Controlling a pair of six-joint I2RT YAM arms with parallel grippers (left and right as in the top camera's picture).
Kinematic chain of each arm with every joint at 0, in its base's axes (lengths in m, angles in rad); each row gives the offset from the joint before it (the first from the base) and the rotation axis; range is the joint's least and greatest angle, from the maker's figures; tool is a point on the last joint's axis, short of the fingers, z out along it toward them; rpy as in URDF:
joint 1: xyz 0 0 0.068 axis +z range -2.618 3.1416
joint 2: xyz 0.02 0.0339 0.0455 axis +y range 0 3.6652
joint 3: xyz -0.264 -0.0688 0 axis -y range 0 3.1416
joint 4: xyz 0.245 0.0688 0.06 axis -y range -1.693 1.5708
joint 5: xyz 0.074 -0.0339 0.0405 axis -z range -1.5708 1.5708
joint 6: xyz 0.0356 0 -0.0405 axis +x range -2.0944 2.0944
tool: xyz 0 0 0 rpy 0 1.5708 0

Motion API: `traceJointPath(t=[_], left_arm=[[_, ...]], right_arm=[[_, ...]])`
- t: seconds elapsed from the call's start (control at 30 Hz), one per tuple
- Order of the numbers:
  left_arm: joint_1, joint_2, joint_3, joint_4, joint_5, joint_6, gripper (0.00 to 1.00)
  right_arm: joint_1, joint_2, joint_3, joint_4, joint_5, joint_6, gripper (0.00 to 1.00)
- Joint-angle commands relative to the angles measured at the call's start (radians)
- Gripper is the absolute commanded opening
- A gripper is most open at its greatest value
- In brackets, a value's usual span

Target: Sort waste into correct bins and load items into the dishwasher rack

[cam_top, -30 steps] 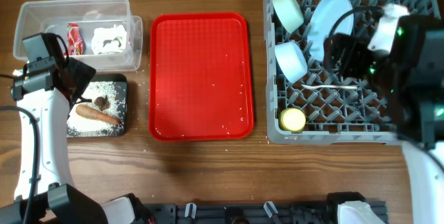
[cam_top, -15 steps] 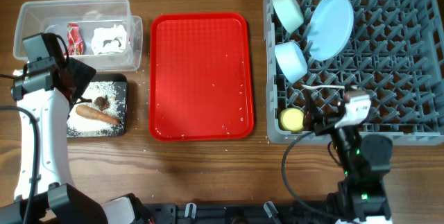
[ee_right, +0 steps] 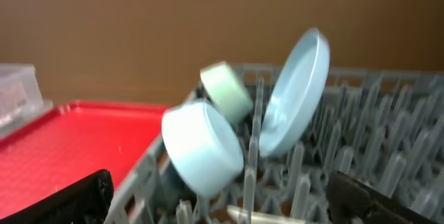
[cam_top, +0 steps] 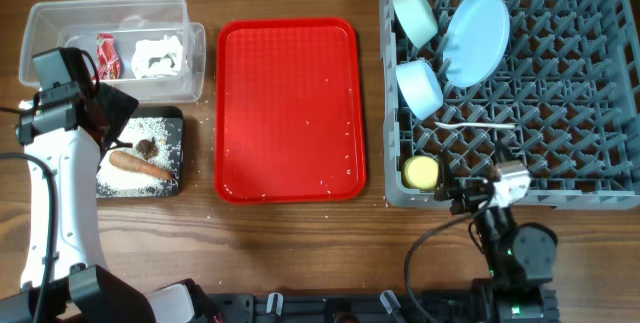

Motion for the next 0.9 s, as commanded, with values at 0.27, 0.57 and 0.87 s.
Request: traceJointPath(t=[0.27, 0.57, 0.87], left_arm=[[0.003, -0.003, 0.011, 0.002, -0.006, 0.016, 1.00], [0.004, -0.040, 0.010, 0.002, -0.006, 0.016, 1.00], [-0.242, -0.443, -0.277, 0.095, -0.079, 0.016, 1.00]], right_arm=[[-0.002, -0.010, -0.001, -0.007, 0.005, -0.012, 1.00], [-0.002, -0.010, -0.001, -0.007, 0.005, -0.012, 1.00], [-0.002, -0.010, -0.001, -0.007, 0.005, -0.012, 1.00]])
